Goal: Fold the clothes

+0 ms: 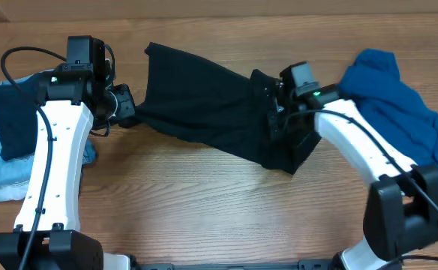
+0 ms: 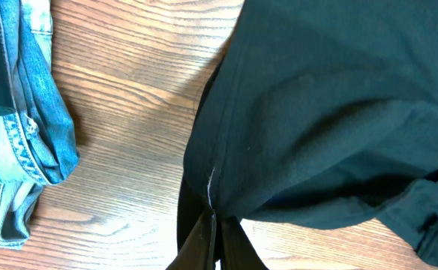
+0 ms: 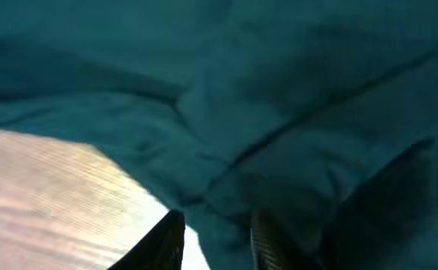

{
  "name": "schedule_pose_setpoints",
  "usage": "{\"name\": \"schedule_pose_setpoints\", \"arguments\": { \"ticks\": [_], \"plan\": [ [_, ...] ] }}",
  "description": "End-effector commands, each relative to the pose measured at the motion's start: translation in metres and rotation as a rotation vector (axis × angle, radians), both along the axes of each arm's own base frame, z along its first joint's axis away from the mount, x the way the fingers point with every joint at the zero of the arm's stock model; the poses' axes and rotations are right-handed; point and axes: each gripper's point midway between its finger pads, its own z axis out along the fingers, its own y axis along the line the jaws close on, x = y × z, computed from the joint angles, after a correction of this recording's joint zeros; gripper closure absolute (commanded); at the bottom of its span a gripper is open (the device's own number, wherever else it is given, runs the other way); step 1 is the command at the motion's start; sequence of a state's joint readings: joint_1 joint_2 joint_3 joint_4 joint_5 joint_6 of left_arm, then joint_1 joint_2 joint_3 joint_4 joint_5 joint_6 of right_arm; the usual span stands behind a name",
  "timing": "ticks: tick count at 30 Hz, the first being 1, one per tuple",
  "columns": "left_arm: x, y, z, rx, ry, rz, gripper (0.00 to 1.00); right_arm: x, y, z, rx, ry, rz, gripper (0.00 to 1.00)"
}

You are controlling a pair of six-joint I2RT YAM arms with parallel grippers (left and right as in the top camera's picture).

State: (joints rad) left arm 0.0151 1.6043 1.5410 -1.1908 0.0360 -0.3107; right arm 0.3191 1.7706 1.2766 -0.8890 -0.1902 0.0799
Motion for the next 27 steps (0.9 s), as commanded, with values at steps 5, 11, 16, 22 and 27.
{"name": "schedule_pose_setpoints", "arguments": {
  "ticks": [5, 11, 16, 22, 27],
  "plan": [
    [0.001, 0.003, 0.008, 0.016, -0.021, -0.012, 0.96, 0.033, -0.032, -0.034, -0.156, -0.050, -0.264, 0.60],
    [0.001, 0.003, 0.008, 0.016, -0.021, -0.012, 0.96, 0.037, -0.030, -0.041, -0.154, -0.053, -0.264, 0.60],
    [0.001, 0.003, 0.008, 0.016, -0.022, -0.012, 0.96, 0.031, -0.033, -0.077, -0.194, 0.025, -0.261, 0.60],
    [0.002, 0.003, 0.009, 0.016, -0.027, -0.012, 0.96, 0.032, -0.033, -0.076, -0.192, 0.021, -0.261, 0.96],
    [0.014, 0.003, 0.014, 0.032, -0.081, -0.050, 0.96, 0.062, -0.042, 0.036, -0.215, -0.183, -0.286, 0.96]
  ]
}}
